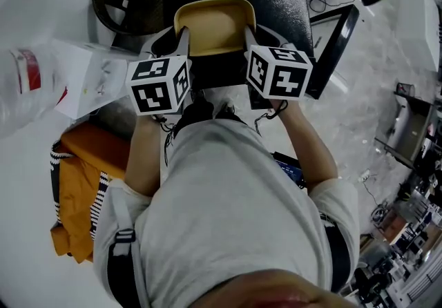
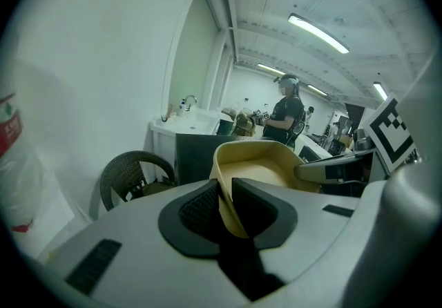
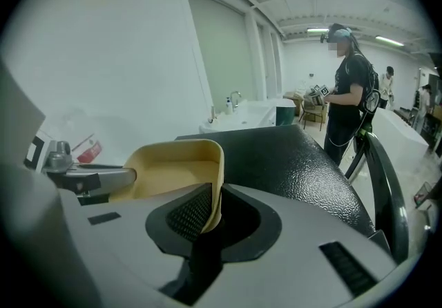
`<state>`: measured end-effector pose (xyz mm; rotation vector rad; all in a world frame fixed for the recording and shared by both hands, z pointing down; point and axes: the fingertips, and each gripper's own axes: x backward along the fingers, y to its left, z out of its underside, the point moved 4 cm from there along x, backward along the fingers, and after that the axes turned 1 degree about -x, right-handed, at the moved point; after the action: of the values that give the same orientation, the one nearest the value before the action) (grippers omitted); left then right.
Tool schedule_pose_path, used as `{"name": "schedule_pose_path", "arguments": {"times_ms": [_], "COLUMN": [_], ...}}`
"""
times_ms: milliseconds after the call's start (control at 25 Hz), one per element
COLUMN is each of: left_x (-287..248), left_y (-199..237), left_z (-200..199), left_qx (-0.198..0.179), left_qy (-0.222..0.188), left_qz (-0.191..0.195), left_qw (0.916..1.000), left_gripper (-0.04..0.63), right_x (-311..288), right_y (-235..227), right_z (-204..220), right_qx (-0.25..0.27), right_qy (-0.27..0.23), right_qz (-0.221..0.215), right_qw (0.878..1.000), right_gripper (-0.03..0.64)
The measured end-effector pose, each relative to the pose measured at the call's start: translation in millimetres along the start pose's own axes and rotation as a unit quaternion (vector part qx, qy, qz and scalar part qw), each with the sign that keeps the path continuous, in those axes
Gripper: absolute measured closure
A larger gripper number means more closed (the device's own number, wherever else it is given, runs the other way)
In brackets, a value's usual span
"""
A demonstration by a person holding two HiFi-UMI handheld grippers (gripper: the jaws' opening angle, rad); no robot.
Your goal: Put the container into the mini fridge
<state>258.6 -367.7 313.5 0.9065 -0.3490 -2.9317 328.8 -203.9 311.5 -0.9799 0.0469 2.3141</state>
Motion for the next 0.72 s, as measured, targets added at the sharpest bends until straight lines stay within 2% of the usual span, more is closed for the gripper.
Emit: {"name": "schedule_pose_path", "arguments": {"times_ms": [320,720], "left_x": [15,37], "left_y": [-18,-39], "left_z": [13,25], "left_qx": [-0.01,-0.004], "left_qy": [-0.012,-0.034], "left_qz": [-0.015,-0.038], "left_qw": [0.9998,0.9987], "left_gripper": [0.529,0.543], "right_x": [21,51], "right_y": [-3,-5], "right_z": [13,27], "right_qx": [0.0,0.028], "right_qy": [-0.007,-0.031], "right_qz": [-0.006,-0.008], "right_qw": [1.0,0.999], "right_gripper": [0.555,0.555]}}
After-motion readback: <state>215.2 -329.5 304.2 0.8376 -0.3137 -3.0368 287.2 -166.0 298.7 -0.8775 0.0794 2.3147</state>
